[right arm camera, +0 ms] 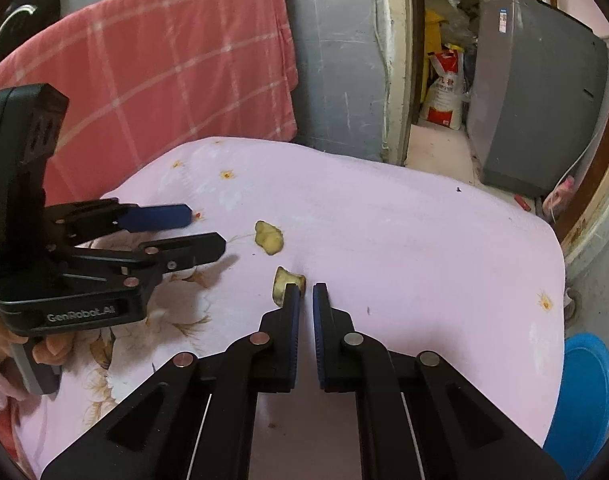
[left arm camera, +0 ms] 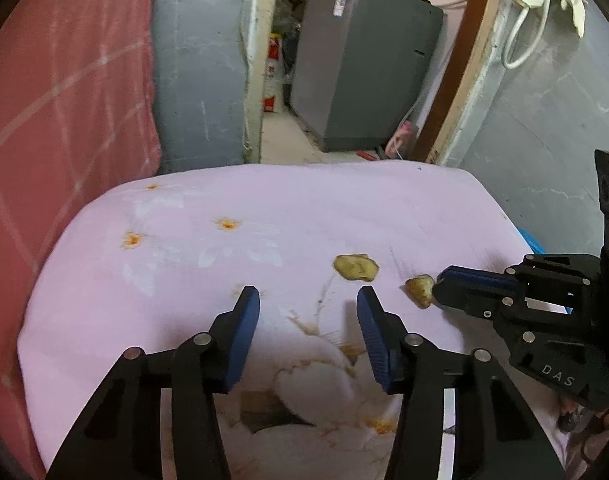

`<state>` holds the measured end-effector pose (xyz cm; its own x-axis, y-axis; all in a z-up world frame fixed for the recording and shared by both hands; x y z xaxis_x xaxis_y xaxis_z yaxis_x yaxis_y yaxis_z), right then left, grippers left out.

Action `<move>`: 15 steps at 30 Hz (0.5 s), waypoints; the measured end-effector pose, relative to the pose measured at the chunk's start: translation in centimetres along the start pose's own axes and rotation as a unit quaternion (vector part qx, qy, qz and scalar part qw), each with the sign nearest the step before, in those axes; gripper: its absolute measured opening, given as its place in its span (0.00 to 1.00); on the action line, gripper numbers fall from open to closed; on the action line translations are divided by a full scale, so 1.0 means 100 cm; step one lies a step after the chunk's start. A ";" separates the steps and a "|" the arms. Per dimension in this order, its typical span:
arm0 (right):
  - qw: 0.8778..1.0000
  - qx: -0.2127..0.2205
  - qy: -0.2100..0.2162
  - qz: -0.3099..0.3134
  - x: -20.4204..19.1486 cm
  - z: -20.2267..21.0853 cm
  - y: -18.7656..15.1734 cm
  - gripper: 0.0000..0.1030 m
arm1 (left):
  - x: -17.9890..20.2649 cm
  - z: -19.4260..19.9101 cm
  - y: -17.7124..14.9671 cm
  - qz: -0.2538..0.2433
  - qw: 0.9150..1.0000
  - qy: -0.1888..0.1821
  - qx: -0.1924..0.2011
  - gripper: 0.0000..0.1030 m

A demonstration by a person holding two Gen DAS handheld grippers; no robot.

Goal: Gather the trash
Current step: 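Close the right tool on a small brown bit while the left tool approaches another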

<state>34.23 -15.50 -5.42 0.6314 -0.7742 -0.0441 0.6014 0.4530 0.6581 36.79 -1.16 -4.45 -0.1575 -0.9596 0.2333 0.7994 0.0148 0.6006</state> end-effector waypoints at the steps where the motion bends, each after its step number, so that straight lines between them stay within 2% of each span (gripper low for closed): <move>1: 1.000 0.001 0.000 -0.001 0.001 0.000 0.000 0.05 | 0.002 0.000 0.000 -0.003 1.000 -0.002 -0.003 0.43; 4: 1.000 0.003 -0.001 -0.005 0.004 0.002 -0.002 0.05 | 0.012 -0.007 0.001 -0.018 1.000 -0.008 -0.012 0.41; 6: 1.000 0.004 0.000 -0.009 0.006 0.004 -0.003 0.05 | 0.017 -0.011 0.002 -0.026 0.999 -0.008 -0.019 0.36; 13: 1.000 0.004 -0.008 -0.013 0.012 0.010 -0.008 0.05 | 0.021 -0.026 0.011 -0.023 0.999 -0.018 -0.026 0.33; 15: 1.000 0.004 -0.005 -0.019 0.015 0.010 -0.010 0.05 | 0.021 -0.028 0.012 -0.026 0.999 -0.020 -0.029 0.25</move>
Point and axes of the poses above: each gripper's, at about its wrist camera, not at the fingertips, and z roughly against the way its jaws point, x to its right, y to its top, the point moved 1 cm from there along -z, roughly the way its jaws point, and after that the axes turned 8 degrees about z, right-handed, at the moved point
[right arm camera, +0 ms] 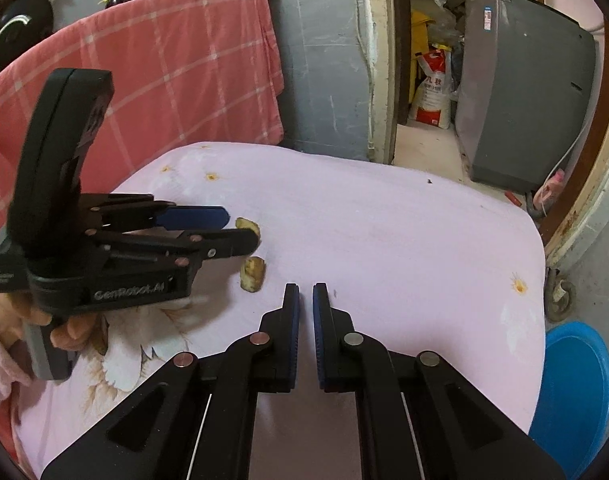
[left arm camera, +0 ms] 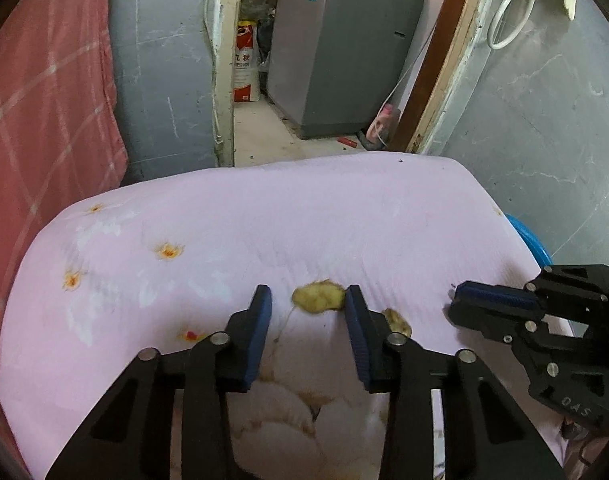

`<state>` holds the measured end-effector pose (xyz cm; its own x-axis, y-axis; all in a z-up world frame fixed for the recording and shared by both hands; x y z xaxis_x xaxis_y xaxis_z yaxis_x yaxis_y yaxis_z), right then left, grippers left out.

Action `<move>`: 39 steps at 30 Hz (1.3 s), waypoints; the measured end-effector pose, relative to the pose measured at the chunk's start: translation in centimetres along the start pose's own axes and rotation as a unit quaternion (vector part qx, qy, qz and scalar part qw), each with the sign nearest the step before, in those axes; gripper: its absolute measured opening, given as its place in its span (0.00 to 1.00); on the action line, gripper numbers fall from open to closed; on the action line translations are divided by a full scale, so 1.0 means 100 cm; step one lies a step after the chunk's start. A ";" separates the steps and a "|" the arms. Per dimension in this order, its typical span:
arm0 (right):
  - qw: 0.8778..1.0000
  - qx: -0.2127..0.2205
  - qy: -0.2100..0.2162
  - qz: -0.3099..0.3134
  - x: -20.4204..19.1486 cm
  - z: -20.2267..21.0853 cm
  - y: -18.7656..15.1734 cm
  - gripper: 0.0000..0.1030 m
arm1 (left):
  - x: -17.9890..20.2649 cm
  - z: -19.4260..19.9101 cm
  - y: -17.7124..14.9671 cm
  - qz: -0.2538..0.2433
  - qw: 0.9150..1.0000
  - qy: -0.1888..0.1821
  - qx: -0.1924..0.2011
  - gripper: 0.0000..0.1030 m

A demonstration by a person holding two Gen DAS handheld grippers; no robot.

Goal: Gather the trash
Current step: 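Close the right tool on a small brown bit while the left tool approaches another, then close the left tool on the yellow food bit and lift it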

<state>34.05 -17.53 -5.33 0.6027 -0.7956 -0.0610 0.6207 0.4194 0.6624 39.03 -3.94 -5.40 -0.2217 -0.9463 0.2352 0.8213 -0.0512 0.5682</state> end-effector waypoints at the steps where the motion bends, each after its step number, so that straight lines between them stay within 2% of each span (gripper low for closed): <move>1: 1.000 -0.001 0.002 -0.003 0.001 0.000 -0.001 0.05 | 0.001 -0.001 0.000 -0.003 1.000 0.001 -0.003 0.22; 5: 1.000 -0.002 0.004 -0.005 0.001 -0.001 -0.001 0.06 | 0.002 -0.002 -0.001 -0.009 1.000 0.004 -0.004 0.16; 10: 1.000 -0.012 0.013 0.013 -0.004 -0.004 0.000 0.07 | -0.009 0.006 -0.006 0.018 1.000 0.001 -0.004 0.07; 14: 0.999 -0.021 0.015 0.026 -0.009 -0.008 0.002 0.12 | -0.017 0.012 -0.010 0.043 0.999 -0.004 -0.006 0.03; 17: 0.999 -0.019 0.023 0.030 -0.013 -0.009 0.002 0.22 | -0.024 0.016 -0.011 0.058 0.998 -0.009 -0.007 0.01; 20: 0.999 -0.021 0.025 0.039 -0.017 -0.012 0.005 0.25 | -0.029 0.020 -0.011 0.066 0.998 -0.012 -0.007 0.00; 28: 0.996 -0.029 0.037 0.071 -0.031 -0.027 0.017 0.25 | -0.035 0.021 -0.008 0.080 0.997 -0.022 -0.008 0.00; 31: 0.995 -0.037 0.049 0.082 -0.036 -0.034 0.019 0.20 | -0.038 0.022 -0.008 0.088 0.996 -0.028 -0.004 0.00; 32: 0.994 -0.039 0.046 0.087 -0.037 -0.036 0.018 0.11 | -0.039 0.023 -0.008 0.092 0.995 -0.028 -0.003 0.00; 36: 0.996 -0.032 0.035 0.076 -0.033 -0.030 0.016 0.10 | -0.038 0.025 -0.008 0.092 0.995 -0.034 -0.002 0.00; 39: 0.998 -0.022 0.018 0.062 -0.025 -0.022 0.013 0.10 | -0.031 0.024 -0.007 0.077 0.997 -0.032 -0.004 0.08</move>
Point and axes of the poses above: each gripper's, at about its wrist camera, not at the fingertips, and z roughly against the way its jaws point, x to its right, y to its top, the point moved 1 cm from there along -z, roughly the way its jaws point, and after that the axes turned 8 degrees about z, right-handed, at the moved point
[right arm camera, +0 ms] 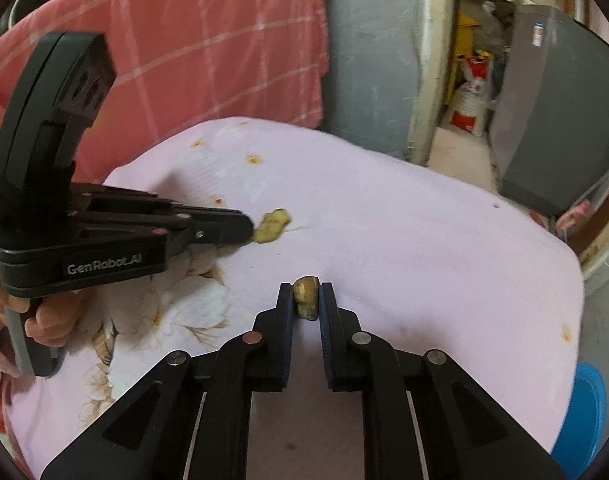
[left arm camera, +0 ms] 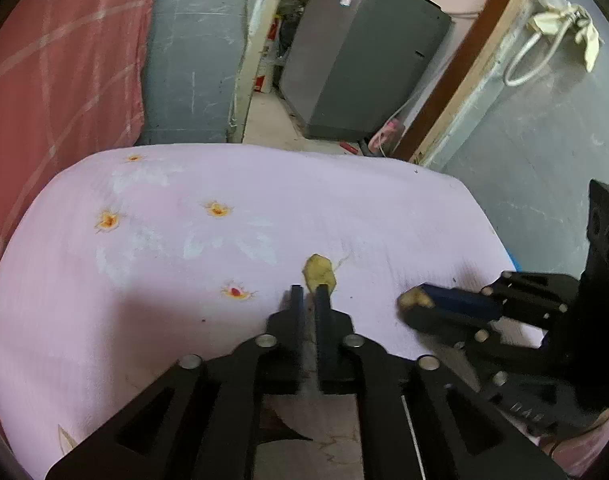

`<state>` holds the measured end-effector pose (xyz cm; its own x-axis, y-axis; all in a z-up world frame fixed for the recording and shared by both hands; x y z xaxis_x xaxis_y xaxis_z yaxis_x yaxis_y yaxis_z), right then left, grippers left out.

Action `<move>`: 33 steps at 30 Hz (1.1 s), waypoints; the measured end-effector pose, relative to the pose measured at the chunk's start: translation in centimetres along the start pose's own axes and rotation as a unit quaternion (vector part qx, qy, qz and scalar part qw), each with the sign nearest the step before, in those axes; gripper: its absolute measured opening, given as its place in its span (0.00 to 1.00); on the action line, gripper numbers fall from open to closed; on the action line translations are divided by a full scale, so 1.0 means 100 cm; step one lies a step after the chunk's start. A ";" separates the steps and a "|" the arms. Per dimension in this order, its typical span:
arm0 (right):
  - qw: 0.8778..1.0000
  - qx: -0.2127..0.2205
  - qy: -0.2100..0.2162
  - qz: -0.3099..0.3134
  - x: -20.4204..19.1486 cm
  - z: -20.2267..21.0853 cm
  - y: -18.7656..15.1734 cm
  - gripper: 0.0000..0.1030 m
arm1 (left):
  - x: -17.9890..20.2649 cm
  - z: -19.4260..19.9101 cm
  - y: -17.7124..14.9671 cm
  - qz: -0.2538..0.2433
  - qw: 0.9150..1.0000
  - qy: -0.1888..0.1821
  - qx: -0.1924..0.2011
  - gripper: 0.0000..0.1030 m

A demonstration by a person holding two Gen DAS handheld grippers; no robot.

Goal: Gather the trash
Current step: 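Close the left tool on the yellow food bit and lift it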

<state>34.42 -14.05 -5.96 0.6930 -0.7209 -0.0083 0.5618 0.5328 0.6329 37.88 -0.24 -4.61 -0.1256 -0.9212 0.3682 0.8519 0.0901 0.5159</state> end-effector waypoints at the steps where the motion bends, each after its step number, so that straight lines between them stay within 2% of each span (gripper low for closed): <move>1: 1.000 0.005 -0.004 -0.006 0.003 0.004 -0.002 0.10 | 0.002 -0.001 0.000 -0.004 1.000 0.002 -0.001 0.09; 3: 1.000 0.013 -0.008 -0.014 0.007 0.012 -0.006 0.10 | 0.009 -0.005 0.001 -0.016 1.000 0.008 -0.003 0.20; 6: 1.000 0.017 -0.011 -0.021 0.012 0.018 -0.011 0.10 | 0.020 -0.013 0.004 -0.033 0.999 0.028 -0.006 0.27; 9: 0.999 0.022 -0.007 -0.029 0.015 0.022 -0.014 0.10 | 0.030 -0.023 0.002 -0.059 0.996 0.067 -0.012 0.27; 13: 0.999 0.030 -0.006 -0.040 0.016 0.025 -0.016 0.10 | 0.035 -0.028 -0.006 -0.080 0.992 0.093 -0.010 0.24; 15: 0.998 0.033 -0.006 -0.046 0.017 0.027 -0.017 0.10 | 0.031 -0.028 -0.009 -0.075 0.993 0.096 -0.009 0.11; 22: 0.996 0.058 -0.009 -0.065 0.016 0.039 -0.031 0.10 | 0.031 -0.017 -0.014 -0.048 0.995 0.087 0.005 0.05; 29: 0.986 0.131 -0.038 -0.091 0.019 0.071 -0.048 0.10 | 0.054 0.012 -0.032 -0.051 0.995 0.043 0.070 0.05; 33: 0.978 0.176 -0.058 -0.097 0.020 0.094 -0.059 0.10 | 0.067 0.034 -0.045 -0.056 0.991 0.015 0.119 0.05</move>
Point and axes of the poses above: each gripper's, at about its wrist camera, not at the fingertips, and z roughly against the way its jaws point, x to its right, y to its top, the point moved 1 cm from there along -z, roughly the way its jaws point, and after that the axes turned 8 degrees about z, right-handed, at the moved point
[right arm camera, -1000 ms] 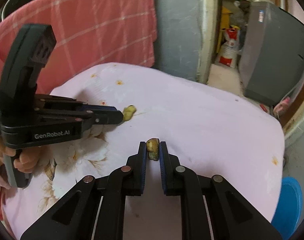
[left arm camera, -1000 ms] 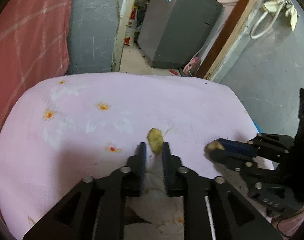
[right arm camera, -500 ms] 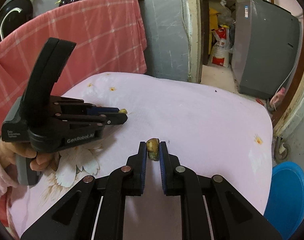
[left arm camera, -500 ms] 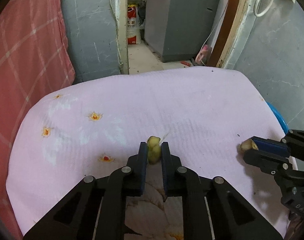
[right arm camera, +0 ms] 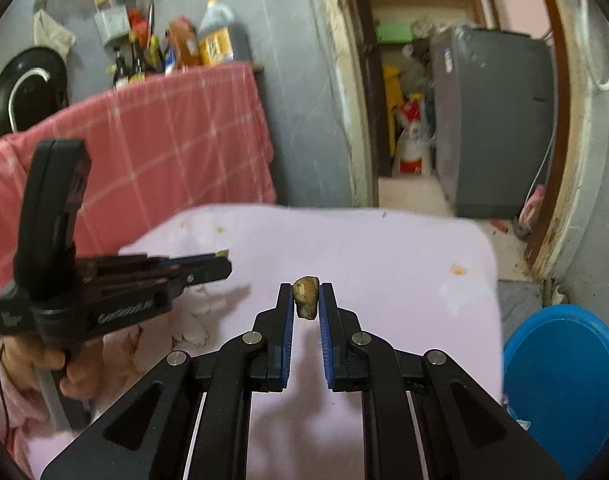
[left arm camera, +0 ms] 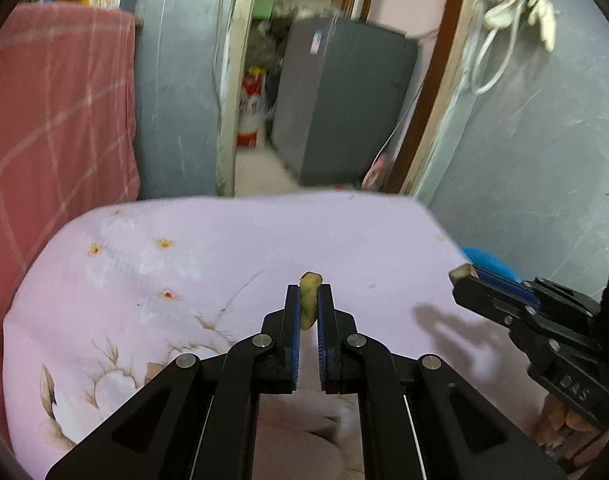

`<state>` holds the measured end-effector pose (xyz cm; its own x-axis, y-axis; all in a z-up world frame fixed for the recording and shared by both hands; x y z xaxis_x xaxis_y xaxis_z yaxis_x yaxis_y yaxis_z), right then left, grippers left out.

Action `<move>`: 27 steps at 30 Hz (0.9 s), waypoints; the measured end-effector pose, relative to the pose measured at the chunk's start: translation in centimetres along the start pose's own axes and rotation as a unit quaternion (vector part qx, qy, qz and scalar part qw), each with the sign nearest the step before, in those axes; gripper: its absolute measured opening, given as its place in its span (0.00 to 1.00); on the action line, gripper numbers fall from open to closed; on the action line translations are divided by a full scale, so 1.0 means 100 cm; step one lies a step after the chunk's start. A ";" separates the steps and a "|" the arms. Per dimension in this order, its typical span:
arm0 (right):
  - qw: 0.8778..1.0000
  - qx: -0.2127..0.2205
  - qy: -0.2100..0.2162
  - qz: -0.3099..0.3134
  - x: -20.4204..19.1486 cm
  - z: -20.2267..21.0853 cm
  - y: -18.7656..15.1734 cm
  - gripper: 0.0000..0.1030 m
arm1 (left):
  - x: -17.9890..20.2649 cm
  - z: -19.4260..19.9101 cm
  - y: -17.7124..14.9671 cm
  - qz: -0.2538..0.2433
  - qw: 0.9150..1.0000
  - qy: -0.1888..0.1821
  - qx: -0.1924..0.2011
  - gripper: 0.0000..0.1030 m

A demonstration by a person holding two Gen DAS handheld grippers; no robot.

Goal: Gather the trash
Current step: 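Close the left tool on the yellow food bit and lift it, then carry both bits over the blue basin and open both tools to drop them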

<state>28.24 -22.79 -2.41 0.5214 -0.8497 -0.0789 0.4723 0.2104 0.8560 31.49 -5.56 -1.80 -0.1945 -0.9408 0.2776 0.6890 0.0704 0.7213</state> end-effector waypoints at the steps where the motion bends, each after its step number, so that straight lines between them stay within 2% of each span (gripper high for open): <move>1: 1.000 0.011 -0.006 0.000 0.001 0.006 0.000 0.10 | 0.004 0.003 0.000 -0.003 1.000 -0.005 0.010 0.05; 7: 0.996 0.082 -0.035 0.005 0.001 0.042 0.003 0.10 | 0.025 0.034 -0.001 -0.003 0.996 -0.039 0.076 0.05; 16: 0.981 0.165 -0.098 0.018 0.004 0.093 0.007 0.10 | 0.070 0.065 0.006 -0.024 0.984 -0.057 0.169 0.05; 21: 0.970 0.196 -0.141 0.018 0.018 0.122 0.005 0.10 | 0.107 0.078 0.009 -0.043 0.973 -0.084 0.210 0.05; 27: 0.958 0.208 -0.197 0.009 0.048 0.156 -0.005 0.10 | 0.149 0.077 0.006 -0.062 0.965 -0.114 0.227 0.05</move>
<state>19.44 -34.46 4.79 0.1787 -0.9816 0.0668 0.0996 0.0856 0.9913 23.64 -16.95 7.67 -0.4405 -0.8571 0.2670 0.2843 0.1490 0.9471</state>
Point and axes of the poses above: each gripper's, at about its wrist camera, not at the fingertips, and z roughly against the way its jaws point, x to its right, y to its top, the point moved 1 cm from there along -z, roughly the way its jaws point, and after that the axes turned 8 degrees about z, right-handed, at the moved point
